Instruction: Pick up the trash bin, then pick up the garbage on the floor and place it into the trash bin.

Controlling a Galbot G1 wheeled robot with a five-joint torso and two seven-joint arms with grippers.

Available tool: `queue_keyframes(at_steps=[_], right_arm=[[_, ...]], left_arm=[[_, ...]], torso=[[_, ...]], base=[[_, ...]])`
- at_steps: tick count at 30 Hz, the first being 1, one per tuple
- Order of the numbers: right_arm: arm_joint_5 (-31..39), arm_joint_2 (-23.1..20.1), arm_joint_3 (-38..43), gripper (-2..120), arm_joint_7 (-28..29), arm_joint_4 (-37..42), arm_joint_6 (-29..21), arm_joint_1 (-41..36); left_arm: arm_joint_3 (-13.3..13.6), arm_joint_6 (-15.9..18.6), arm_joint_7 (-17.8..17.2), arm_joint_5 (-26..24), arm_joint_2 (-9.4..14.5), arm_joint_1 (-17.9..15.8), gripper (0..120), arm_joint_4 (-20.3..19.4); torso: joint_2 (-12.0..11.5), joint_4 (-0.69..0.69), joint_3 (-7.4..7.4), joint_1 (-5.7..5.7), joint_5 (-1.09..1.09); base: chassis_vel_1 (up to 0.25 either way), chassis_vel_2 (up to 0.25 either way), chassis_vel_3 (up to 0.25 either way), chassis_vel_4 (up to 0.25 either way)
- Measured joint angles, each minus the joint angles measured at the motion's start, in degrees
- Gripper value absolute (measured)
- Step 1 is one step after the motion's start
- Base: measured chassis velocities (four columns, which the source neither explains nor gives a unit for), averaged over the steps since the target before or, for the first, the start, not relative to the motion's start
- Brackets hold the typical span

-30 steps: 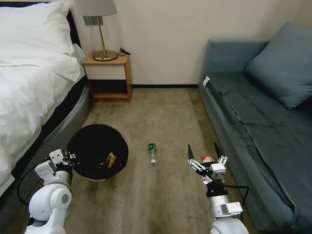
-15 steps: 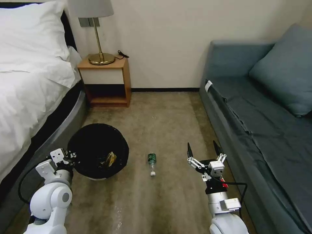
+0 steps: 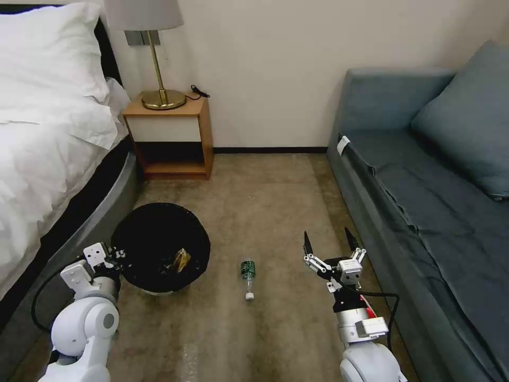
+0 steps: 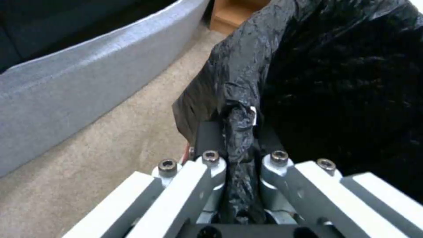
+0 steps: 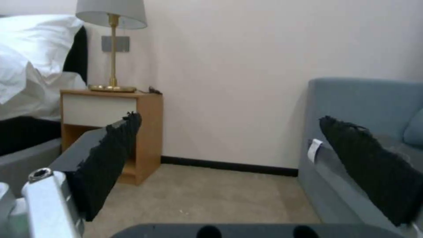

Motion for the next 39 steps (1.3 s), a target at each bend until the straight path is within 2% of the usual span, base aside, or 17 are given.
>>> queue_keyframes(at_steps=[11,17,19,21,22,23,27,28,32,35,39], right_arm=[[0.2,-3.2,2.4,100,0.0,-0.7,-1.4,-1.5],[2.0,-6.1,1.9,100,0.0,-1.2,-2.9,-1.8],[3.9,-9.4,1.0,100,0.3,-1.8,-4.1,-1.3],[8.1,-15.0,-1.2,100,1.2,-3.3,-6.3,0.7],[8.1,-15.0,-1.2,100,1.2,-3.3,-6.3,0.7],[9.4,-16.8,-1.9,100,1.4,-4.0,-7.2,1.7],[16.6,-26.2,-4.9,100,2.0,-6.3,-11.9,6.2],[16.6,-26.2,-4.9,100,2.0,-6.3,-11.9,6.2],[22.4,-34.8,-7.3,100,2.0,-7.8,-16.4,8.5],[23.3,-36.3,-8.2,100,1.8,-8.3,-17.5,9.2],[26.8,-40.7,-11.8,100,1.0,-10.5,-19.9,11.2]], left_arm=[[1.3,-0.5,0.5,-0.1,1.7,0.1,5,0.4],[1.2,0.4,0.5,-0.4,2.2,0.0,5,-1.2],[1.3,0.9,0.5,-0.9,2.8,0.3,5,-1.9],[1.5,1.0,0.4,-1.0,3.2,0.5,5,-1.9],[1.5,1.0,0.4,-1.0,3.2,0.5,5,-1.9],[1.6,1.0,0.4,-1.0,3.3,0.5,5,-1.9],[1.8,1.1,0.4,-1.0,4.0,0.0,5,-2.1],[1.8,1.1,0.4,-1.0,4.0,0.0,5,-2.1],[2.3,1.1,0.4,-0.6,3.6,-0.4,5,-2.4],[2.4,1.1,0.5,-0.3,3.3,-0.5,5,-2.4],[2.9,1.0,1.0,1.0,2.5,-1.2,5,-2.4]], torso=[[0.0,0.0,0.0,0.0,0.0],[0.0,-0.01,0.0,0.0,0.01],[0.0,0.0,0.0,0.0,0.01],[0.0,0.0,0.0,0.0,0.0],[0.0,0.0,0.0,0.0,0.0],[0.0,0.0,0.0,0.0,-0.01],[0.0,0.01,0.0,0.0,0.01],[0.0,0.01,0.0,0.0,0.01],[0.0,0.0,0.0,0.0,0.0],[0.0,0.0,0.0,0.0,0.0],[0.0,0.01,0.0,0.0,0.02]], base=[[0.0,0.0,0.0,0.0],[0.0,0.0,0.0,0.0],[0.0,0.0,0.0,0.0],[0.0,0.0,0.0,0.0],[0.0,0.0,0.0,0.0],[0.0,0.0,0.0,0.0],[0.0,0.0,0.0,0.0],[0.0,0.0,0.0,0.0],[0.0,0.0,0.0,0.0],[0.0,0.0,0.0,0.0],[0.0,0.0,0.0,0.0]])
